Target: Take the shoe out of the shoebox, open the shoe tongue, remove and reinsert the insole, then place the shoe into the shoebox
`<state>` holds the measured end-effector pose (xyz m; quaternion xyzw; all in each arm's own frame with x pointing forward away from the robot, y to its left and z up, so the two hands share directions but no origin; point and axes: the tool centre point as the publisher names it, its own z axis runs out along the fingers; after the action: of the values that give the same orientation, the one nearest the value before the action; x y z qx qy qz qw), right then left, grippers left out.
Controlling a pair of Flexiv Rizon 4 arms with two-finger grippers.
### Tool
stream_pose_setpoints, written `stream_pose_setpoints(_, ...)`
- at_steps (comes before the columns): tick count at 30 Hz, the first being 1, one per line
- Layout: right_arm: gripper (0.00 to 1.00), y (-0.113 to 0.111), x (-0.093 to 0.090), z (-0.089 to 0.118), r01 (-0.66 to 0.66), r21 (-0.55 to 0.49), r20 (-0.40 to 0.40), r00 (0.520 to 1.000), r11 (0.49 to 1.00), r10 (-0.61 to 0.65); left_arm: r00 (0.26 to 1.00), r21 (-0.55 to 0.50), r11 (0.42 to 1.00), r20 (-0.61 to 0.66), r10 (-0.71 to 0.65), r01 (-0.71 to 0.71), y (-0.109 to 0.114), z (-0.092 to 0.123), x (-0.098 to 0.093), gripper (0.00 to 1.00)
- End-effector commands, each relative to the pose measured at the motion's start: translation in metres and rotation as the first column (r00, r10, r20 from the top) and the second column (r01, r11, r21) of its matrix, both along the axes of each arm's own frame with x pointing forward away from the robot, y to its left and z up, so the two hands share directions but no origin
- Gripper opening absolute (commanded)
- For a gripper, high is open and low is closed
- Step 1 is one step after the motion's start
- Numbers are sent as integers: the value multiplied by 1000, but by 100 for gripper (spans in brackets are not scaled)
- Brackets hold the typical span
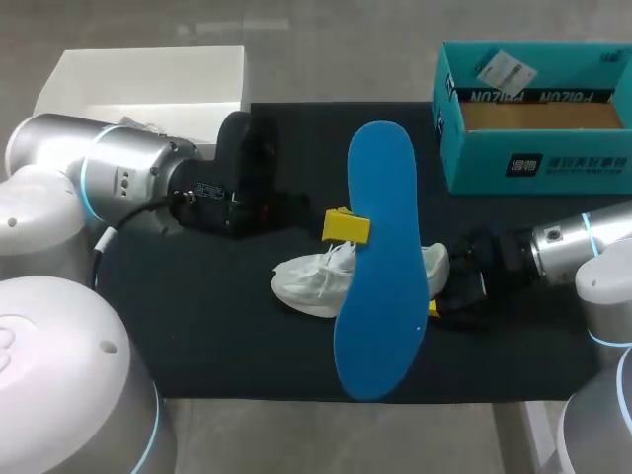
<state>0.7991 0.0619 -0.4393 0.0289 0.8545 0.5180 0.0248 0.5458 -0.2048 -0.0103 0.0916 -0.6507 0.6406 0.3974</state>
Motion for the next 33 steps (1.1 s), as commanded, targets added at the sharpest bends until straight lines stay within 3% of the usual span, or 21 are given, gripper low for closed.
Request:
stream_pose_setpoints(1, 100, -6, -4, 5, 23, -54, -5, 1000, 998, -23, 1000, 2, 1000, 0, 2, -2, 0, 0, -1, 0)
stream_pose_setpoints(10, 100, -18, -4, 14, 73, -87, 21, 997, 994, -71, 1000, 2, 1000, 0, 2, -2, 0, 0, -1, 0)
stream_pose_setpoints(16, 100, -24, -4, 28, 98, -173, 49, 995, 980, -91, 1000, 2, 1000, 0, 2, -2, 0, 0, -1, 0)
stream_pose_setpoints(25, 100, -42, -6, 73, 144, -365, 90, 989, 920, -119, 1000, 2, 1000, 0, 2, -2, 0, 0, -1, 0)
stream_pose_setpoints(33, 100, -50, 0, 108, 176, -451, 135, 983, 875, -128, 1000, 2, 1000, 0, 2, -2, 0, 0, -1, 0)
